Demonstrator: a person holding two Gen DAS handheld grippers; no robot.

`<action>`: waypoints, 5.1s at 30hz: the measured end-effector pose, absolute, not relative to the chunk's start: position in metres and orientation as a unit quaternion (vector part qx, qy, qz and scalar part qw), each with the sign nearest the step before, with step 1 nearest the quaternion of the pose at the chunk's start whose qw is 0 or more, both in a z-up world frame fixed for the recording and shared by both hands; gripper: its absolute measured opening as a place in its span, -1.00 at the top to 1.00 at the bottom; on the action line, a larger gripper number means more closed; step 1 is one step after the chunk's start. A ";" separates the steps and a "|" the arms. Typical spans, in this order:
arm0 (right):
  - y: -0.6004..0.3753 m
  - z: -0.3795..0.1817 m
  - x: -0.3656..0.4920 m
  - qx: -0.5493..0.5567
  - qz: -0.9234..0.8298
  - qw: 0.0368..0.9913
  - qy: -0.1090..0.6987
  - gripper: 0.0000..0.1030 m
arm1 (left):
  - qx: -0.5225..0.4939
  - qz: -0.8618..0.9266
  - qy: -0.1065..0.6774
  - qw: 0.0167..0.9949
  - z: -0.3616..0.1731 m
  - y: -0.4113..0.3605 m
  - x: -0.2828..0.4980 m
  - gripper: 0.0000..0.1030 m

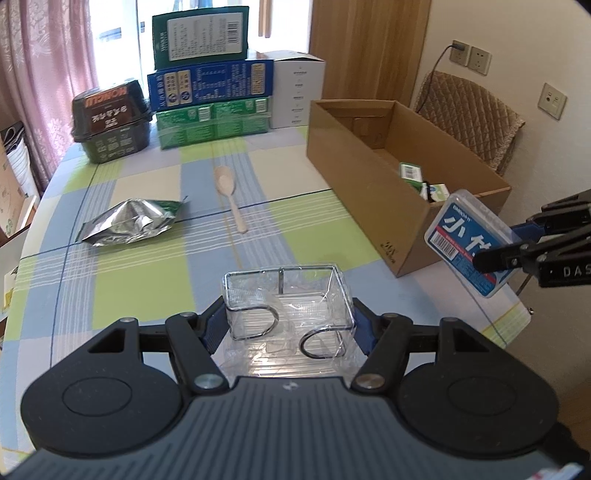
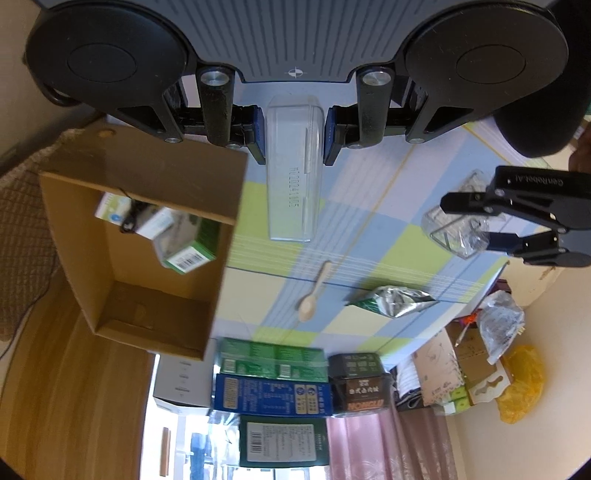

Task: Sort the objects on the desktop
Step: 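Lift the wire rack and clear case and carry them toward the cardboard box, then lower the wire rack with the left tool while the right tool lowers the clear case into the box, then open the left tool to drop the wire rack while the right tool releases the clear case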

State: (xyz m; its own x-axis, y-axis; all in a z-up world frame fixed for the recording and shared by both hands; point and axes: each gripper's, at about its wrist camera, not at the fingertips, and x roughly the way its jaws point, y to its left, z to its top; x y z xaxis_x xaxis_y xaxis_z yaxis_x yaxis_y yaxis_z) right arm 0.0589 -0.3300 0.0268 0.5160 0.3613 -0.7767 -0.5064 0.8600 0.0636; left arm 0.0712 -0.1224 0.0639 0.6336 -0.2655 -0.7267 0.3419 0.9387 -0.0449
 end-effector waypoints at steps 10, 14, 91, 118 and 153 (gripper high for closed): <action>-0.364 0.029 0.043 -0.085 0.219 0.875 0.424 0.46 | 0.060 -0.200 0.386 0.898 0.073 -0.158 0.071 -0.22; -0.379 0.030 0.039 -0.081 0.204 0.878 0.425 0.46 | 0.064 -0.211 0.384 0.897 0.076 -0.172 0.071 -0.22; -0.464 0.078 0.202 -0.068 0.147 0.904 0.395 0.46 | 0.082 -0.268 0.361 0.890 0.108 -0.328 0.225 -0.22; -0.461 0.051 0.254 -0.077 0.129 0.892 0.426 0.46 | 0.078 -0.265 0.379 0.883 0.088 -0.345 0.285 -0.23; -0.444 0.061 0.264 -0.041 0.139 0.905 0.399 -0.10 | 0.104 -0.254 0.369 0.888 0.099 -0.313 0.272 -0.37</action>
State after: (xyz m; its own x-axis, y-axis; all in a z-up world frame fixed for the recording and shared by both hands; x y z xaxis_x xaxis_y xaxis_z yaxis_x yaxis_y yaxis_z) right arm 0.2636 -0.4437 0.0605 0.6423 0.2194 -0.7344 -0.2844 0.9580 0.0375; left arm 0.2721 -0.3135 0.0986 0.5989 -0.3738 -0.7083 0.5272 0.8498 -0.0027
